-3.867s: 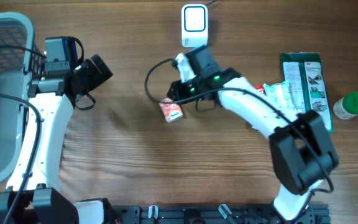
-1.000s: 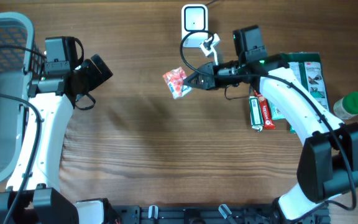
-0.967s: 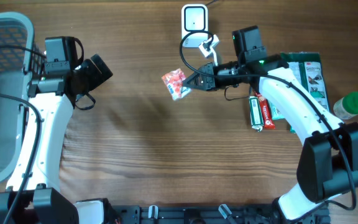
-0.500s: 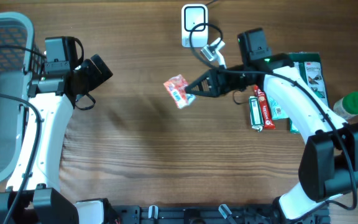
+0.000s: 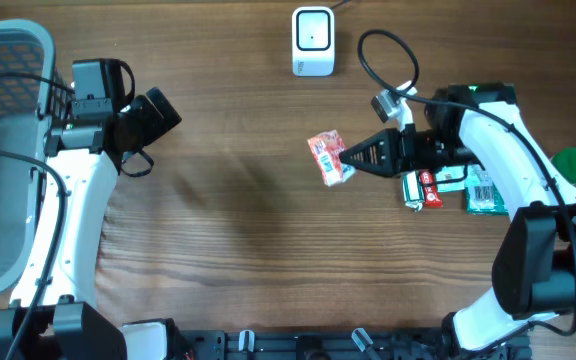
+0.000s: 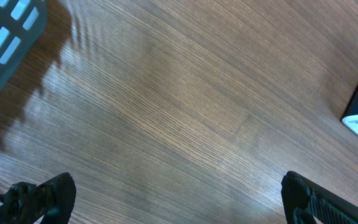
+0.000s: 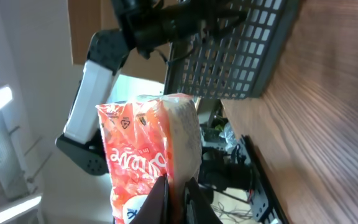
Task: Scan the item barcode
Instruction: 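Lift the red-orange pack and rotate it with the right gripper, then raise the red-orange pack to the white scanner and hold it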
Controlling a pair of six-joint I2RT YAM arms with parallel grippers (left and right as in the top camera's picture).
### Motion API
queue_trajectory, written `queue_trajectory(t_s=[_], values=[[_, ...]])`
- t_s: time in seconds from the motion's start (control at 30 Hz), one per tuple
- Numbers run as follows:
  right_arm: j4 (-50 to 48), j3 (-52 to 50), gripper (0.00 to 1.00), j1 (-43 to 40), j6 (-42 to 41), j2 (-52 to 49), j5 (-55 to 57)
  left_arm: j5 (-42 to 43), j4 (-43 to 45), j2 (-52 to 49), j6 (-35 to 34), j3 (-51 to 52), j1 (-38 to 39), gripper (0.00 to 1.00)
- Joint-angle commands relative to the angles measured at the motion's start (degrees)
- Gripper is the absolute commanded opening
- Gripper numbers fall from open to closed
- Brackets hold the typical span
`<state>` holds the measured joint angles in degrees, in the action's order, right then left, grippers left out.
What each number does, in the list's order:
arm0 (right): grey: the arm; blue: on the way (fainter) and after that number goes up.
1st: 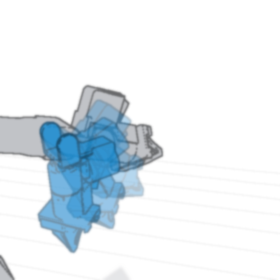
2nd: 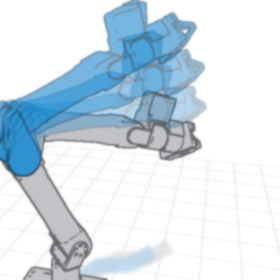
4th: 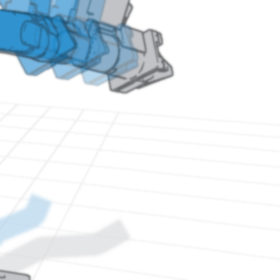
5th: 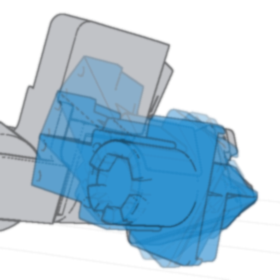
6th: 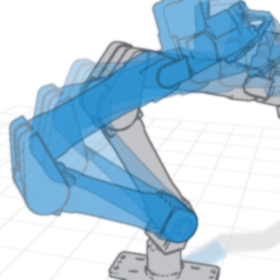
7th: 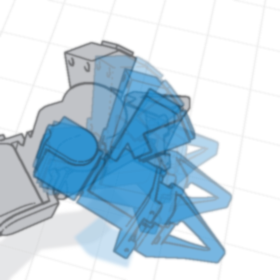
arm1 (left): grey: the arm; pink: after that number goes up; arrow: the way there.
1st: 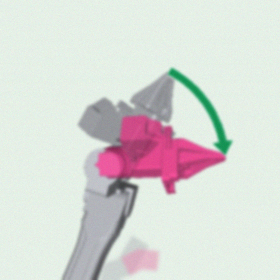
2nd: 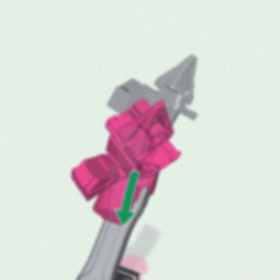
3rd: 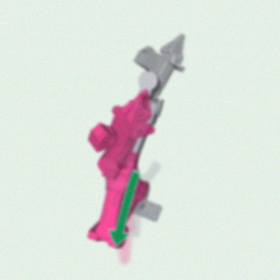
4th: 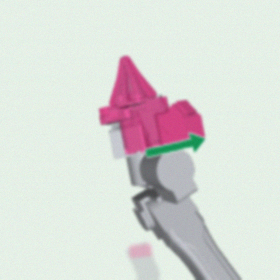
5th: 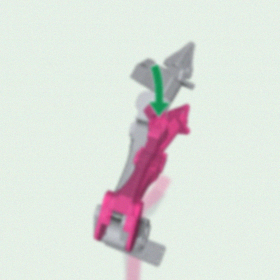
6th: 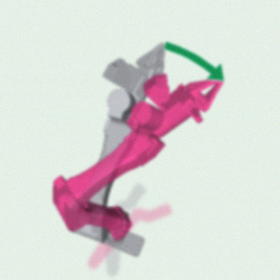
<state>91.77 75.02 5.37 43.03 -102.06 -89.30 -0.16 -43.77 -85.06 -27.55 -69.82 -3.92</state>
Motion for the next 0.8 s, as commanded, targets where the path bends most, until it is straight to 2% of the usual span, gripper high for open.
queue_trajectory(t_s=[0.0, 0.63, 0.77], values=[[0.57, 0.22, 0.04, 0.13, 9.33, 0.81, -3.72, -0.59, -0.02, 0.52, 0.09, -0.48, -0.22, 1.00], [0.37, 0.22, 0.05, 0.13, 9.44, 2.12, -3.67, -0.59, -0.02, 0.52, 0.07, -0.48, -0.22, 1.00], [-5.44, 0.22, 0.04, 0.20, 9.35, 2.12, -3.21, -0.59, -0.02, 0.52, 0.07, -0.48, -0.22, 1.00]])
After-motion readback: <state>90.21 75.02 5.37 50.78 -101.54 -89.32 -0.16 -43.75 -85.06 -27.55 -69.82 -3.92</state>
